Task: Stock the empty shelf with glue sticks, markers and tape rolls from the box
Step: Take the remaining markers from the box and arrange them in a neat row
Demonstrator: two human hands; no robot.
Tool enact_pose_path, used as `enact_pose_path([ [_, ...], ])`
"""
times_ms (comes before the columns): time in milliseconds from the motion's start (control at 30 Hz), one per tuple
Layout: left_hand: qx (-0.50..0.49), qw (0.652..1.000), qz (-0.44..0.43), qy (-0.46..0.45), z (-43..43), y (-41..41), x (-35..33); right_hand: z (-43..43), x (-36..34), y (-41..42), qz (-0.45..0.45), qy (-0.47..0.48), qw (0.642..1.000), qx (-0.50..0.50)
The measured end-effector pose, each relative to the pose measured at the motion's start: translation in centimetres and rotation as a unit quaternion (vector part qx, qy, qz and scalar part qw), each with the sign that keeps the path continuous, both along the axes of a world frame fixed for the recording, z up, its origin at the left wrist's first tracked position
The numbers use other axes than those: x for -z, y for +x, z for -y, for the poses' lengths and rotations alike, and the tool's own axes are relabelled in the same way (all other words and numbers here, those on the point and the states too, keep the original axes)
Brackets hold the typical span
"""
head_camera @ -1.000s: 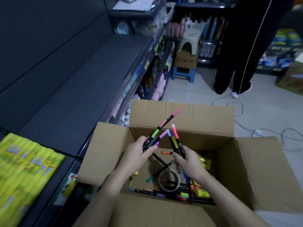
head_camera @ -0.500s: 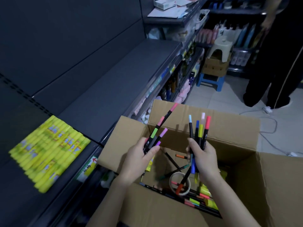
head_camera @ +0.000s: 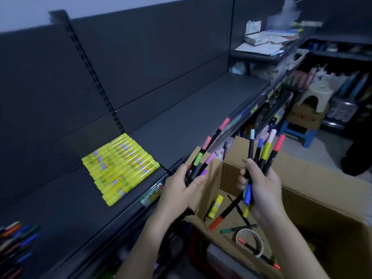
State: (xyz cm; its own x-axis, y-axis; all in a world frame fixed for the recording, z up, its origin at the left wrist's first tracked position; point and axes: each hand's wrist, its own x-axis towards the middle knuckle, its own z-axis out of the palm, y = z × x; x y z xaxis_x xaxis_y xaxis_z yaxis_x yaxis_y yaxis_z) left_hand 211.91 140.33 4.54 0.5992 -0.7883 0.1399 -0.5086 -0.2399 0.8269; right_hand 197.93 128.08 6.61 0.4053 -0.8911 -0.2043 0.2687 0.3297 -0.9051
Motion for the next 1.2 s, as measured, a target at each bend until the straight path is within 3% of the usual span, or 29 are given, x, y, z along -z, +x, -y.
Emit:
enact_pose_path([
  [167,-0.011,0.999,0.04,-0.026,-5.6,2.8,-1.8,-4.4,-1.7,3.5,0.026,-0.026,0.999,-0.018],
  [600,-0.143,0.989,0.029,-0.012,-24.8,9.2,-0.4,-19.6,-0.7,12.7,0.049,-0.073,0.991,-0.103],
  [833,-0.201,0.978,0.036,0.036,-34.6,12.2,1.8,-27.0,1.1,17.1,0.03,-0.11,0.988,-0.101],
  [1000,-0.242,0.965,0.032,0.091,-40.4,14.5,3.6,-31.2,1.9,19.5,0.008,-0.078,0.988,-0.132],
  [1200,-0.279,0.937,0.092,0.187,-44.1,17.6,4.4,-33.0,2.1,22.6,-0.017,-0.105,0.977,-0.182],
])
